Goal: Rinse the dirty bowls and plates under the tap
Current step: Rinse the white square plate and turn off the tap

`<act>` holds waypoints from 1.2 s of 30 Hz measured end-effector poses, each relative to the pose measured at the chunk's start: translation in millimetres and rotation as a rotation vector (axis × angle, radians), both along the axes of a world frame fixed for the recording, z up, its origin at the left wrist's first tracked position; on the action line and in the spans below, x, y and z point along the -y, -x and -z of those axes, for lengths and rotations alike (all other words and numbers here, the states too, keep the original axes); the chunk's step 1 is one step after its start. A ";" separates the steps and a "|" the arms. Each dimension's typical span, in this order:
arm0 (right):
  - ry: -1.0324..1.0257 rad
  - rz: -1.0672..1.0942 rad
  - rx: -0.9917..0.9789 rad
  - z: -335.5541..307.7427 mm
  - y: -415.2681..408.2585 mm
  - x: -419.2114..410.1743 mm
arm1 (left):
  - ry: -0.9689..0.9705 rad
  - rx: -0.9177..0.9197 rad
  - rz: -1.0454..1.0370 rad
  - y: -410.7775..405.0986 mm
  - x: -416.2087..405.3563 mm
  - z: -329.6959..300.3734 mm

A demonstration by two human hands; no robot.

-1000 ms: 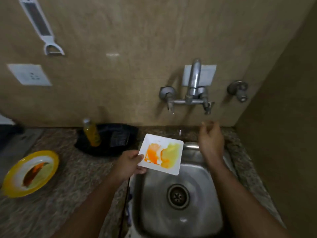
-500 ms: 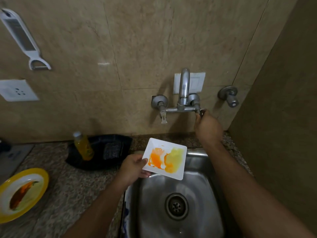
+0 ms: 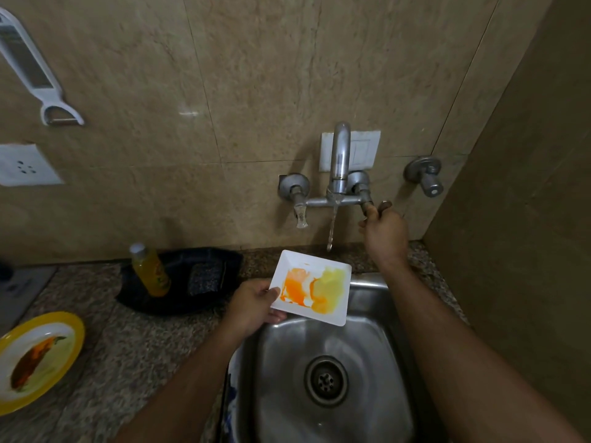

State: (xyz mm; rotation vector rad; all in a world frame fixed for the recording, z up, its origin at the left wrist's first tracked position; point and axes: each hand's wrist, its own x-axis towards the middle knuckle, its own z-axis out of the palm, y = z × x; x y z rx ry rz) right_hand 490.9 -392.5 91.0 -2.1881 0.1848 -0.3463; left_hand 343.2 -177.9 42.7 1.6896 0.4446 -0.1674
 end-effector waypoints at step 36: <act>0.693 -0.854 -0.040 93.9 121.1 -12.9 | -0.243 0.036 0.141 -30.2 35.9 34.2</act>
